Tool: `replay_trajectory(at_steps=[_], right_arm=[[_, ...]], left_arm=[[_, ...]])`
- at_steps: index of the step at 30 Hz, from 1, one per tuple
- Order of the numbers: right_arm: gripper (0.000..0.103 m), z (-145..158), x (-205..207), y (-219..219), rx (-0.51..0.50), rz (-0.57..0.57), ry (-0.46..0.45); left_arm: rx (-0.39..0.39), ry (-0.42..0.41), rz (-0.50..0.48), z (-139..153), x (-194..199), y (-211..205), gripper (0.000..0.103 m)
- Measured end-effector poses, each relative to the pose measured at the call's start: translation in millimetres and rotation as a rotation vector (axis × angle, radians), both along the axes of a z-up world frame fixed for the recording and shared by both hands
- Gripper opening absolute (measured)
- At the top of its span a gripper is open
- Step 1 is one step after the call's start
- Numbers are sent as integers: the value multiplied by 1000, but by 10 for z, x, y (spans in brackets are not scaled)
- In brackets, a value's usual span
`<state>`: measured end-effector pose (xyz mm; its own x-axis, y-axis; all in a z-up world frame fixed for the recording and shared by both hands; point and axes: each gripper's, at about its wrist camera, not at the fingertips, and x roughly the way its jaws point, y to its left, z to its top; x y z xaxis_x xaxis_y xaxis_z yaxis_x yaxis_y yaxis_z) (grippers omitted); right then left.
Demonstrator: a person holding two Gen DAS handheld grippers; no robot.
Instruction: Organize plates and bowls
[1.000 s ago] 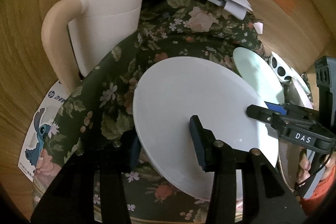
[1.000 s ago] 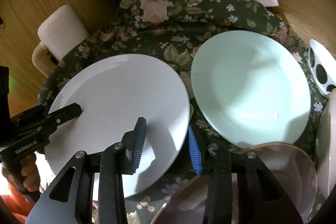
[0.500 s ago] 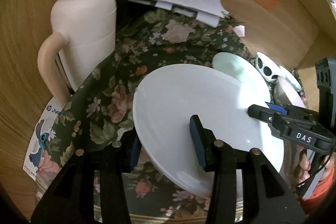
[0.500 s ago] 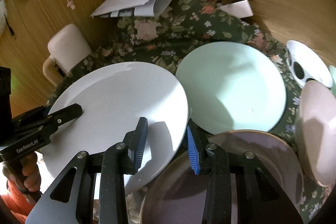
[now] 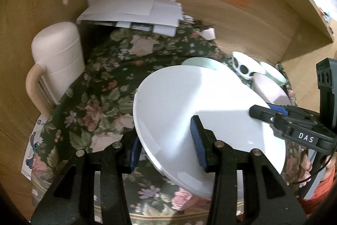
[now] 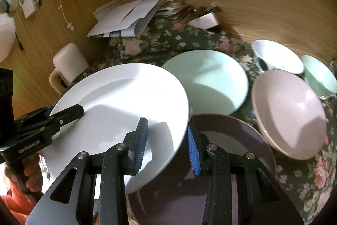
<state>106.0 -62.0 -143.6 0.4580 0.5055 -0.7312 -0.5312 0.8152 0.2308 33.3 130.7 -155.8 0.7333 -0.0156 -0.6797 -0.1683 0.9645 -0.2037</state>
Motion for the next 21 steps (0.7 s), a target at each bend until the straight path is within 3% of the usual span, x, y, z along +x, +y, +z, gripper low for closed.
replay_trajectory(at_steps=[21], right_arm=[[33, 34, -316, -738, 16, -130, -24]], left_arm=[[-2, -26, -136, 65, -30, -702, 44]])
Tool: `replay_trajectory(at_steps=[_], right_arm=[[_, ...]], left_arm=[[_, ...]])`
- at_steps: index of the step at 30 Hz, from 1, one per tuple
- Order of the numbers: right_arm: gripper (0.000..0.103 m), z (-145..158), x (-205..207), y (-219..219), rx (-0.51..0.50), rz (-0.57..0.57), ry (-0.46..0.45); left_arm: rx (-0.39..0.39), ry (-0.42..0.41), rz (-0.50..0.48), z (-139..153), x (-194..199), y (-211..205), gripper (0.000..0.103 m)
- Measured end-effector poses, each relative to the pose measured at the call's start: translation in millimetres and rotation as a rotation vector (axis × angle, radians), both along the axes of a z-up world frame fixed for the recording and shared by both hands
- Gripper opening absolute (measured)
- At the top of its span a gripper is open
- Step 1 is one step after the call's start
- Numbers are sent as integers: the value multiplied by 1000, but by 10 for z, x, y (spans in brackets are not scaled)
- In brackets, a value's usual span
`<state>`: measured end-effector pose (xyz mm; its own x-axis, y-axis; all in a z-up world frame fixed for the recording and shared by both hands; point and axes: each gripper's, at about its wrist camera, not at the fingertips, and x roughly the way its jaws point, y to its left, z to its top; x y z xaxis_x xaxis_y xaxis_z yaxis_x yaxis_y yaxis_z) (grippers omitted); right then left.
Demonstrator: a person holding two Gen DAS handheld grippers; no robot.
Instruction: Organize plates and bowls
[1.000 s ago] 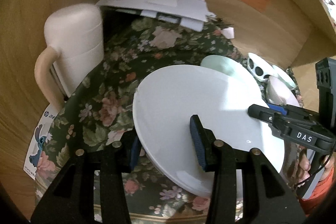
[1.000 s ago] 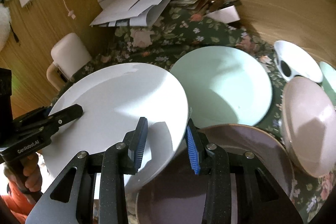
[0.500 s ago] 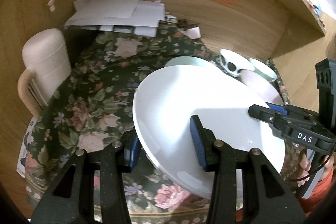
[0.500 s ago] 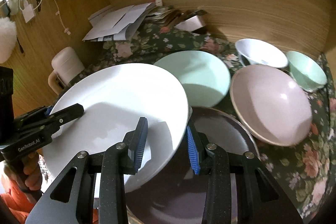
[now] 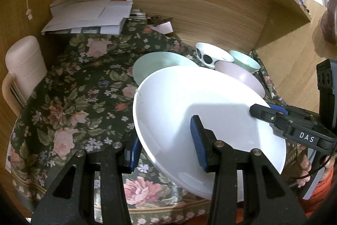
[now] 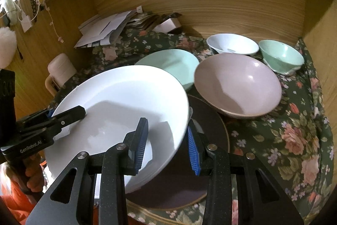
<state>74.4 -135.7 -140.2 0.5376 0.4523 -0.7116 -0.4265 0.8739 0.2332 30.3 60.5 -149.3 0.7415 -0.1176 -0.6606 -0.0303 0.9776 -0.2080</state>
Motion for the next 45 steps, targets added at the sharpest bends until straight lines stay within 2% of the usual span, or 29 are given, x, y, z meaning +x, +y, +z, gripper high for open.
replay_trajectory(at_steps=[10, 21, 45], right_arm=[[33, -145, -134, -191, 1, -40, 28], [33, -402, -133, -322, -6, -76, 95], [33, -513, 115, -328, 15, -76, 148]], left_arm=[[7, 17, -38, -77, -16, -193, 44], [-4, 84, -67, -368, 57, -327, 44], [-17, 133, -50, -562, 340, -273, 44]])
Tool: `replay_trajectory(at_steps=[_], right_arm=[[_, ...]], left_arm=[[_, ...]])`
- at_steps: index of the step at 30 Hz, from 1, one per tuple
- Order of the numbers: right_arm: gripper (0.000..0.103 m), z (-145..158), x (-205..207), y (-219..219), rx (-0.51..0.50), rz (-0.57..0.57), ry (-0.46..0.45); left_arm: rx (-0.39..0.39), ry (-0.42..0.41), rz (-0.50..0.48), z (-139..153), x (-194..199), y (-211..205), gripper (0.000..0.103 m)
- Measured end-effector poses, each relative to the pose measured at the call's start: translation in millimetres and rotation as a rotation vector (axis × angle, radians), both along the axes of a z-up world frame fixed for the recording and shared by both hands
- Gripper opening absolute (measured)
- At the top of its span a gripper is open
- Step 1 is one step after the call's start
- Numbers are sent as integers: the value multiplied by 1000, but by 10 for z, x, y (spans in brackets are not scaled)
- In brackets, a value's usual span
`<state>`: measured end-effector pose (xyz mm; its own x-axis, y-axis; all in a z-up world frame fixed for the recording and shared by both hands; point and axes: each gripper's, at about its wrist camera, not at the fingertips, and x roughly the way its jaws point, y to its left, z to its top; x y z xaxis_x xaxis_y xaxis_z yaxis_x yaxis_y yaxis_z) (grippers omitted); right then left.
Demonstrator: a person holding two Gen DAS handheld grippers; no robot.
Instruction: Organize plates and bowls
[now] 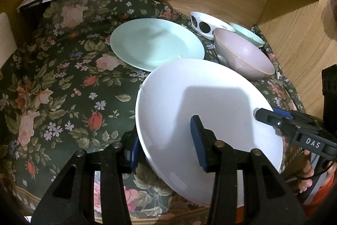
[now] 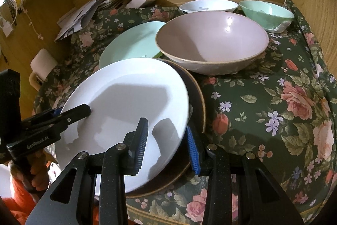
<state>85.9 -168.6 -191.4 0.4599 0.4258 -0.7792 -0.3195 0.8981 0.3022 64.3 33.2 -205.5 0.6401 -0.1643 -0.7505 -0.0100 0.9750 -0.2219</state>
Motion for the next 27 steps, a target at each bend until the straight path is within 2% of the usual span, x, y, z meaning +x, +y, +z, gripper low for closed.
replay_trajectory(at_steps=[6, 11, 20, 24, 27], right_arm=[[33, 42, 11, -52, 5, -9, -6], [33, 141, -38, -102, -69, -35, -62], [33, 394, -25, -232, -56, -42, -93], [41, 589, 27, -154, -56, -27, -152], [42, 718, 86, -74, -59, -10, -197]], left_arm=[[35, 12, -6, -19, 47, -23, 44], [54, 19, -20, -14, 66, -60, 43], [65, 26, -28, -7, 87, -90, 44], [72, 13, -17, 75, 93, -24, 46], [78, -15, 9, 217, 89, 74, 48]])
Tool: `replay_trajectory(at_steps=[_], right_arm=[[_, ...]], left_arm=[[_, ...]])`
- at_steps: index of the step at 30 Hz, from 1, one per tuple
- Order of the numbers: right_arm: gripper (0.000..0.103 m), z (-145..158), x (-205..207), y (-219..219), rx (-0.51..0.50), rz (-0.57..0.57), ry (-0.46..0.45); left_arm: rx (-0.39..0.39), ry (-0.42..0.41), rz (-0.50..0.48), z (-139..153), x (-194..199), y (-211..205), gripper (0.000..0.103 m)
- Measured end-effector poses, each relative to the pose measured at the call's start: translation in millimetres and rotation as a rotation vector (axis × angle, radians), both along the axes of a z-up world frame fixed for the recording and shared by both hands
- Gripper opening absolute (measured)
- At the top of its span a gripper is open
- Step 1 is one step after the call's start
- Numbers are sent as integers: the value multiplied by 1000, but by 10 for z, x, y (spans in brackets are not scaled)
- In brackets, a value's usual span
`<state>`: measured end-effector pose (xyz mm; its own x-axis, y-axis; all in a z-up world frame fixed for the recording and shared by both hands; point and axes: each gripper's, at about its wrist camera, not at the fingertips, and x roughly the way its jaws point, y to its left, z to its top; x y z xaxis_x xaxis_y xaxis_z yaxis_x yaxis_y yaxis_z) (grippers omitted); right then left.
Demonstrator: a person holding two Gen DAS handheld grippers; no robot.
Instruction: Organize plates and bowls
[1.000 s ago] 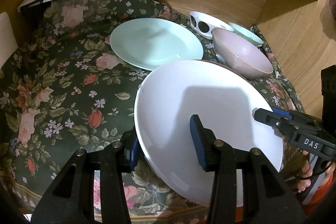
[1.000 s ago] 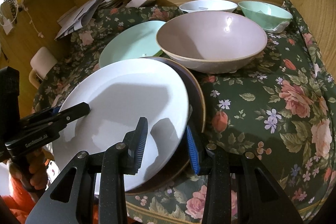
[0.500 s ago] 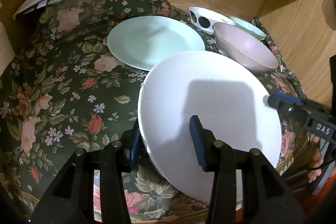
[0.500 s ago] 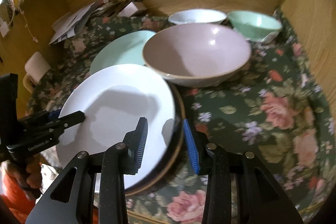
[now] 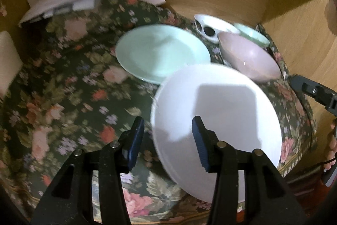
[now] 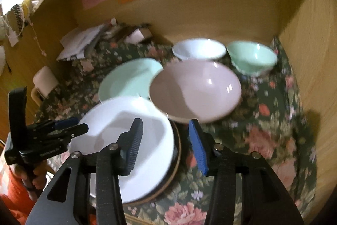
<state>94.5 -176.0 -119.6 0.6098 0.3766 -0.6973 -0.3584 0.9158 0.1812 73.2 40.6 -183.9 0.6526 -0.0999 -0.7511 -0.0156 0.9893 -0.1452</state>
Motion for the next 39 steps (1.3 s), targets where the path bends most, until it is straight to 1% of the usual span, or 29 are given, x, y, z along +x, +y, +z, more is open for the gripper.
replay_trajectory(at_steps=[2, 5, 6, 7, 9, 10, 12, 16, 20, 23, 27, 33, 36, 39], right_arm=[[43, 62, 54, 47, 9, 12, -16], [46, 129, 181, 128, 16, 26, -34], [47, 150, 233, 162, 14, 32, -39], [48, 160, 272, 178, 13, 38, -42], [48, 177, 361, 214, 15, 48, -41], [48, 183, 411, 236, 17, 56, -41], [48, 191, 517, 270, 11, 64, -42], [49, 204, 692, 363, -11, 80, -48], [50, 176, 896, 459, -37, 93, -42], [50, 106, 1074, 566, -62, 111, -18], [50, -46, 1309, 722, -120, 145, 21], [50, -342, 1643, 936, -210, 203, 118], [50, -486, 1804, 1030, -246, 234, 177], [50, -590, 1909, 1099, -275, 254, 217]], left_arm=[[4, -27, 16, 119, -2, 70, 49], [25, -76, 34, 310, 5, 144, 58], [39, -94, 37, 378, 8, 167, 59], [56, -115, 42, 447, 12, 187, 60], [81, -147, 57, 565, 36, 225, 68], [86, -158, 65, 612, 58, 246, 70], [91, -171, 76, 671, 117, 289, 73], [88, -174, 104, 737, 260, 387, 74], [73, -156, 126, 730, 424, 482, 75], [74, -137, 136, 681, 565, 545, 75], [61, -80, 151, 531, 791, 661, 75], [19, 15, 175, 252, 1050, 833, 75], [11, 48, 179, 136, 1134, 877, 75], [0, 76, 172, 47, 1205, 890, 75]])
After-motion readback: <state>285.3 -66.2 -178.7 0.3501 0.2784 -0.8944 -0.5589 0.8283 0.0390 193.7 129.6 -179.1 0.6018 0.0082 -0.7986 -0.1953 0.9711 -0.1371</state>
